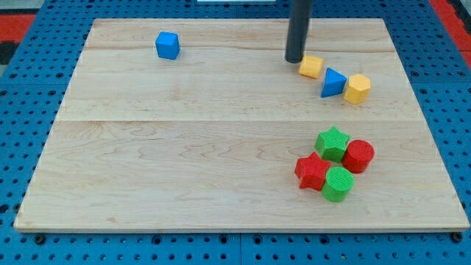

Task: Move the blue cube towards the yellow heart

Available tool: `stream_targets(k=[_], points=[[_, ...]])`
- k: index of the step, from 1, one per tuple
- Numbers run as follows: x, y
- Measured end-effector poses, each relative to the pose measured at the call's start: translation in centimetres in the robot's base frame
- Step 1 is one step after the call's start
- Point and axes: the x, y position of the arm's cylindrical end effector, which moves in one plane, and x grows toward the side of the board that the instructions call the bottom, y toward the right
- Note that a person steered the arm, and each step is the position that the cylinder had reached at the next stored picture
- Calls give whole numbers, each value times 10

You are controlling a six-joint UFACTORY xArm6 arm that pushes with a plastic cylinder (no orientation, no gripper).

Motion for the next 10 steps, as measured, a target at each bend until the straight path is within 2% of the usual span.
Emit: stream_targets(k=[1,2,4,5,6,7,9,10], points=[[0,25],[-5,-49],[0,-232],[-7,-301],[-41,-284],[-51,-242],[36,-93],[6,-108]])
